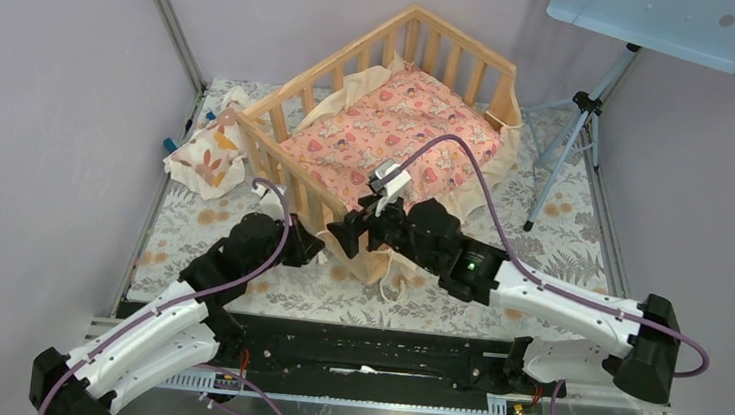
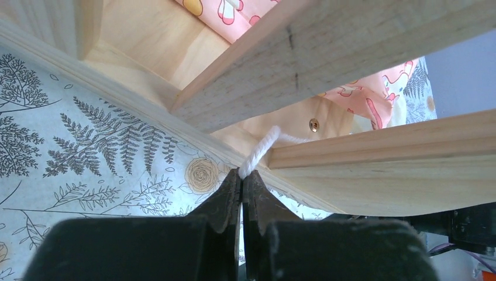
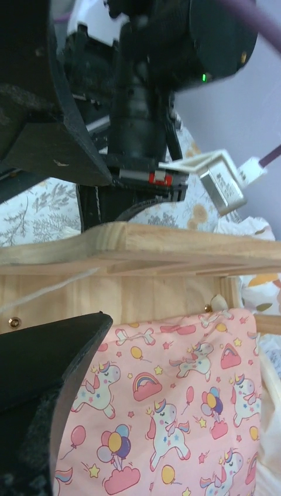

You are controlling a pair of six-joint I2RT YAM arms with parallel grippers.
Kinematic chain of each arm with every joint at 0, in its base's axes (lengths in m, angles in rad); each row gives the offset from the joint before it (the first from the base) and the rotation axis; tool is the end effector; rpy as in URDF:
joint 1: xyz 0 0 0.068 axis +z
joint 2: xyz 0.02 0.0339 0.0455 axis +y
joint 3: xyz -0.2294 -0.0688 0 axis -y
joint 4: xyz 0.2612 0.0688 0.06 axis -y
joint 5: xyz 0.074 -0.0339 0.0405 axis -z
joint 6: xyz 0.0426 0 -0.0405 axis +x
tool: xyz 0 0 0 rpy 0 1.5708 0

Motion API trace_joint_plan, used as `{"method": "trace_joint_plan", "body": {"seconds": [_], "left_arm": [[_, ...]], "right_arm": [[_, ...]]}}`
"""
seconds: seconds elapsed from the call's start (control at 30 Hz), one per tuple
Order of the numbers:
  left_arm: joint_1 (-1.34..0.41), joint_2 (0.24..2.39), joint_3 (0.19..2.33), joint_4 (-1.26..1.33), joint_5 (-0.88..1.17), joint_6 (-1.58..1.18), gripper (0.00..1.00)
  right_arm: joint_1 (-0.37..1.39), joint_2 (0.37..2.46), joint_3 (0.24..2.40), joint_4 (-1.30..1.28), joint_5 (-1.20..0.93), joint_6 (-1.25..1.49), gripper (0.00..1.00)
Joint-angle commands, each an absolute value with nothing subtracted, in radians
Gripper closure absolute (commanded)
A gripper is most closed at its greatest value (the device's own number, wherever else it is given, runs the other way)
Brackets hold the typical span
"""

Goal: Set up the pet bed
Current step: Adjust the bed frame at the center of the board.

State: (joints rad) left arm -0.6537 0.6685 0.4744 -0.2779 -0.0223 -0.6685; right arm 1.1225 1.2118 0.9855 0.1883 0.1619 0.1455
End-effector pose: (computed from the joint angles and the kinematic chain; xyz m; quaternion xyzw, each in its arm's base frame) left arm 0.1686 -0.1280 0.2112 -0.0121 0.8527 -0.3131 0.4180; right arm 0.1463 0.2884 0.3237 -0.2875 0.6604 0.3626 0.5914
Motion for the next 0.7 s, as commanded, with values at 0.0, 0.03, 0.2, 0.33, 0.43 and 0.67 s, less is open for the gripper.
{"method": "trace_joint_plan", "body": {"seconds": [0.0,0.03,0.2,0.33,0.43,0.67], "left_arm": [[-0.631,0.671,0.463,-0.235,0.009,-0.706,1.0],[-0.626,0.678,0.461,-0.231,0.037,-0.705,1.0],[-0.623,0.688,0.458,-0.236,0.063,-0.7,1.0],[-0.623,0.669,0.455,-0.242,0.056,-0.696,1.0],[-0.623,0.656,0.451,-0.246,0.062,-0.689,1.0],[-0.623,0.629,0.444,-0.229,0.116,-0.651,1.0]], "right_arm": [[1.126,1.282,1.058,0.242,0.241,0.094,0.15],[1.126,1.299,1.068,0.248,0.24,0.086,0.16],[1.126,1.354,1.102,0.258,0.211,0.035,0.42],[1.126,1.355,1.088,0.271,0.1,-0.03,0.65],[1.126,1.345,1.07,0.267,-0.01,-0.064,0.86],[1.126,1.273,0.991,0.278,-0.291,-0.104,1.0]]}}
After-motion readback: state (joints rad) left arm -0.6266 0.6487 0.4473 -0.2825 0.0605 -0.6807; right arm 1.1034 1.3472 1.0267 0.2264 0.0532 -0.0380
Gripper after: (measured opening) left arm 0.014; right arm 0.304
